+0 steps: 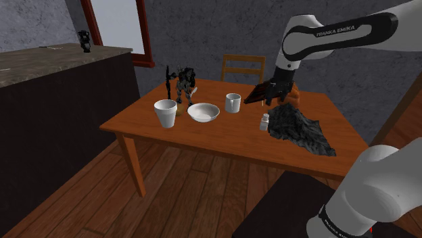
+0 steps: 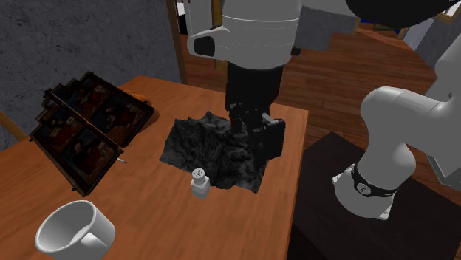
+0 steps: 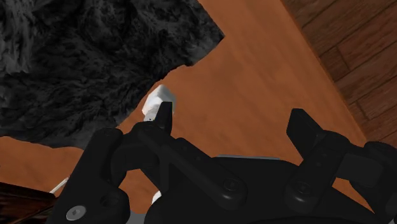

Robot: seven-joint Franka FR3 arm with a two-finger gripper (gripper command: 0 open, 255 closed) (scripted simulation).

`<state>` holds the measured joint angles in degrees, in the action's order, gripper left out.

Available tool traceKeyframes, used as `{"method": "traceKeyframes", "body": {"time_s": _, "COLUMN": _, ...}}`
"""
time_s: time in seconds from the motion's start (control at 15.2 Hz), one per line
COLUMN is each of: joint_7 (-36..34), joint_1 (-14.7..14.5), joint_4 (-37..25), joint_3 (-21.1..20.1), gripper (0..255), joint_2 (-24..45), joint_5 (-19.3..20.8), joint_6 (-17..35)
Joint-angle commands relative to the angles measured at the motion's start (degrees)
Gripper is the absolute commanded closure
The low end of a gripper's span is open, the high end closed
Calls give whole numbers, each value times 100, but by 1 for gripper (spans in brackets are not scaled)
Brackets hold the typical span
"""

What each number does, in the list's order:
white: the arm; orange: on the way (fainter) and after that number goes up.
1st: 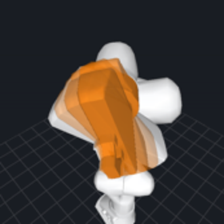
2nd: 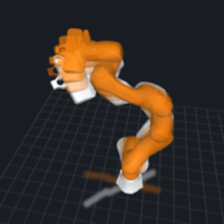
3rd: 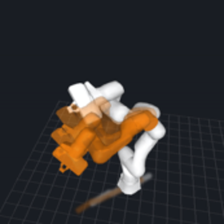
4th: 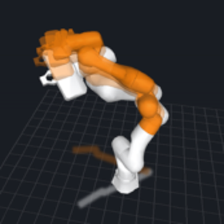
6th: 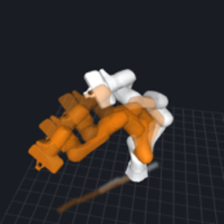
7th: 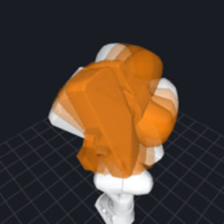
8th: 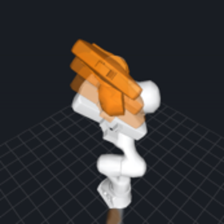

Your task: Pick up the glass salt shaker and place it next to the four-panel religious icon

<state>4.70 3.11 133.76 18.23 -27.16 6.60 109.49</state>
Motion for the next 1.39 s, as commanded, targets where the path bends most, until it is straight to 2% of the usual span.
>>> {"method": "traceKeyframes", "body": {"time_s": 0.0, "joint_7": 169, "joint_1": -3, "joint_4": -42, "joint_3": 168, "gripper": 0, "joint_2": 378, "joint_5": -22, "joint_6": 311}}
{"method": "traceKeyframes", "body": {"time_s": 0.33, "joint_7": 708, "joint_1": -1, "joint_4": -367, "joint_3": 593, "gripper": 0, "joint_2": 1392, "joint_5": -233, "joint_6": 900}}
{"method": "traceKeyframes", "body": {"time_s": 0.59, "joint_7": 1215, "joint_1": 30, "joint_4": -756, "joint_3": 868, "gripper": 0, "joint_2": 2288, "joint_5": -587, "joint_6": 1279}}
{"method": "traceKeyframes", "body": {"time_s": 1.12, "joint_7": 1384, "joint_1": 42, "joint_4": -490, "joint_3": 895, "gripper": 0, "joint_2": 2669, "joint_5": -797, "joint_6": 1879}}
{"method": "traceKeyframes", "body": {"time_s": 1.32, "joint_7": 1384, "joint_1": 43, "joint_4": -490, "joint_3": 894, "gripper": 0, "joint_2": 2669, "joint_5": -797, "joint_6": 1879}}
